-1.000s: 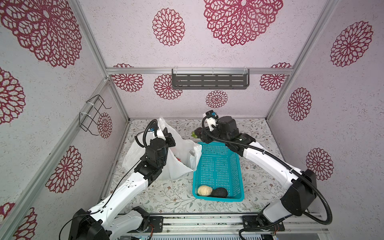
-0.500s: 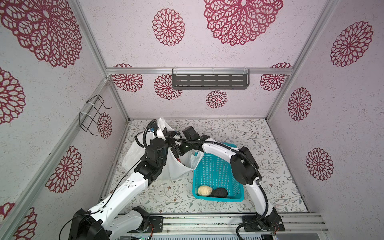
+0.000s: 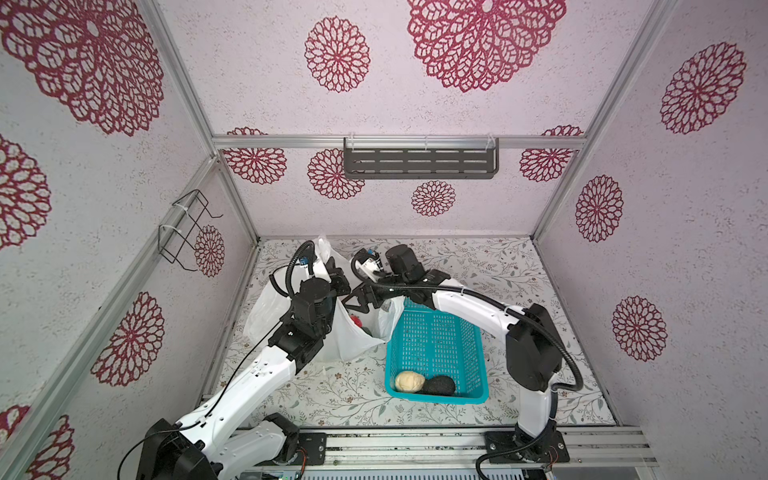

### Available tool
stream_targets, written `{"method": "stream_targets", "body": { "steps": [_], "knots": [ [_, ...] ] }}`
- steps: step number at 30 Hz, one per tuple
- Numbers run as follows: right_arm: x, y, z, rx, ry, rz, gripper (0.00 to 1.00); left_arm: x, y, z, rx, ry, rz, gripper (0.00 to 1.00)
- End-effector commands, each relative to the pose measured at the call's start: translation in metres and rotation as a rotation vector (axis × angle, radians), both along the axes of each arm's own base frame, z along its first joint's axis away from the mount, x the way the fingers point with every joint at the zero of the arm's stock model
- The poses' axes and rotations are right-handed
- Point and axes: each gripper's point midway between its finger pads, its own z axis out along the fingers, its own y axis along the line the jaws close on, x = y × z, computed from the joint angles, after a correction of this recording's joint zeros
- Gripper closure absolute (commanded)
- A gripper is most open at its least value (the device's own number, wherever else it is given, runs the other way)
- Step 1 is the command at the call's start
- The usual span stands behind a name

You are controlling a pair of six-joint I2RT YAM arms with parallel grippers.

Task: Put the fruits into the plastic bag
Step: 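Lower the mangosteen into the bag and open the right gripper, then withdraw the right gripper and lower it into the basket toward the dark fruit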

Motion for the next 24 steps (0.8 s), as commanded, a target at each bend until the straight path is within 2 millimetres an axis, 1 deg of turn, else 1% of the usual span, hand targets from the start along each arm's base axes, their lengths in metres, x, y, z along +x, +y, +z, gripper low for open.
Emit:
{"method": "stream_targets", "body": {
  "steps": [1, 4, 7, 10, 12, 15, 17, 19, 21, 23, 24],
  "knots": [
    [0.023, -0.028, 0.04, -0.031, -0.204, -0.157, 0.13, -0.003, 0.002, 0.004, -0.019, -0.018, 0.011, 1.0],
    [0.03, -0.049, 0.047, -0.065, -0.259, -0.242, 0.12, -0.002, 0.002, 0.006, -0.015, -0.02, 0.015, 1.0],
    [0.03, -0.074, 0.058, -0.068, -0.286, -0.305, 0.12, -0.002, 0.003, 0.007, -0.014, -0.022, 0.018, 1.0],
    [0.021, -0.106, 0.06, -0.074, -0.298, -0.36, 0.12, -0.002, 0.003, 0.007, -0.014, -0.021, 0.022, 1.0],
    [0.011, -0.128, 0.051, -0.103, -0.284, -0.388, 0.11, -0.002, 0.003, 0.005, -0.008, -0.02, 0.023, 1.0],
    [-0.015, -0.153, 0.023, -0.199, -0.233, -0.372, 0.11, 0.0, 0.004, 0.004, 0.008, -0.015, 0.031, 1.0],
    [-0.037, -0.165, -0.004, -0.277, -0.162, -0.324, 0.12, 0.002, 0.003, 0.004, 0.016, -0.013, 0.032, 1.0],
    [-0.06, -0.176, -0.034, -0.363, -0.083, -0.273, 0.13, 0.005, 0.001, 0.004, 0.019, -0.012, 0.029, 1.0],
    [-0.082, -0.183, -0.062, -0.453, -0.025, -0.228, 0.13, 0.009, -0.003, 0.003, 0.018, -0.012, 0.019, 1.0],
    [-0.106, -0.192, -0.092, -0.581, 0.033, -0.164, 0.14, 0.012, -0.007, 0.004, 0.017, -0.013, 0.008, 1.0],
    [-0.115, -0.196, -0.103, -0.641, 0.056, -0.14, 0.14, 0.014, -0.008, 0.005, 0.016, -0.013, 0.007, 1.0]
  ]
}}
